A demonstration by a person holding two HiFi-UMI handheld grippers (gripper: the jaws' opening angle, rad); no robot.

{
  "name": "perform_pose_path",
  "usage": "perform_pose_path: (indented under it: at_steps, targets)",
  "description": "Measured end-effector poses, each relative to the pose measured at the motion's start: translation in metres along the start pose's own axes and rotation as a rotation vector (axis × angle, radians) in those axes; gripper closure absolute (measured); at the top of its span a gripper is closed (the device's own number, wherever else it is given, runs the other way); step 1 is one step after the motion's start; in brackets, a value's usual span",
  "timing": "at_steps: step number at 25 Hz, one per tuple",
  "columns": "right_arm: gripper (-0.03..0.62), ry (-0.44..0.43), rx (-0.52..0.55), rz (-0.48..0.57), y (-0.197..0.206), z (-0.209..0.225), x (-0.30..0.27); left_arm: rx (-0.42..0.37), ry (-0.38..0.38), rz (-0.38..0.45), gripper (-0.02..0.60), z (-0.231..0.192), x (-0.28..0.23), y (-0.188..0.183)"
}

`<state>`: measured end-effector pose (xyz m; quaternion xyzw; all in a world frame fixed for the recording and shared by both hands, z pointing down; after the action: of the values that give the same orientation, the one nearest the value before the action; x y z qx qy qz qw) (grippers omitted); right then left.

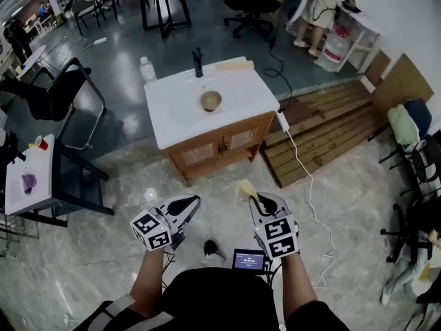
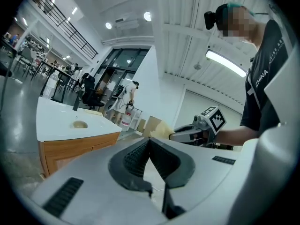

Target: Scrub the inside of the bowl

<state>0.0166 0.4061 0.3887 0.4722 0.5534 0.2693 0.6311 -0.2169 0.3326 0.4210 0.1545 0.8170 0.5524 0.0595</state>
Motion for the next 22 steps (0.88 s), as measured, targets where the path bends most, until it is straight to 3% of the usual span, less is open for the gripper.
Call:
perform_pose_path:
  at_steps: [10, 22]
  targets:
    - [0.551, -0.005, -0.027, -0.024, -0.004, 0.034, -0.043, 0.037, 0.012, -0.037, 0.578, -0.038, -0.037, 0.004]
    - [0.551, -0.083, -0.037, 0.015, -0.030, 0.136, -0.112, -0.010, -0.047, -0.052, 0.578, -0.090, -0.136, -0.026]
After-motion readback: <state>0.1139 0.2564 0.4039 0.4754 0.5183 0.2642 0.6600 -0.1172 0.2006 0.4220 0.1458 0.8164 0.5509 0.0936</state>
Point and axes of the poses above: the fingertips, and each gripper's own axes: x backward along the fingers, z to its right, y out of its underside, the point moved 7 cm from there along x, backward along the fingers, and after that the axes turned 9 degrees about z, right-handed, at the moved point
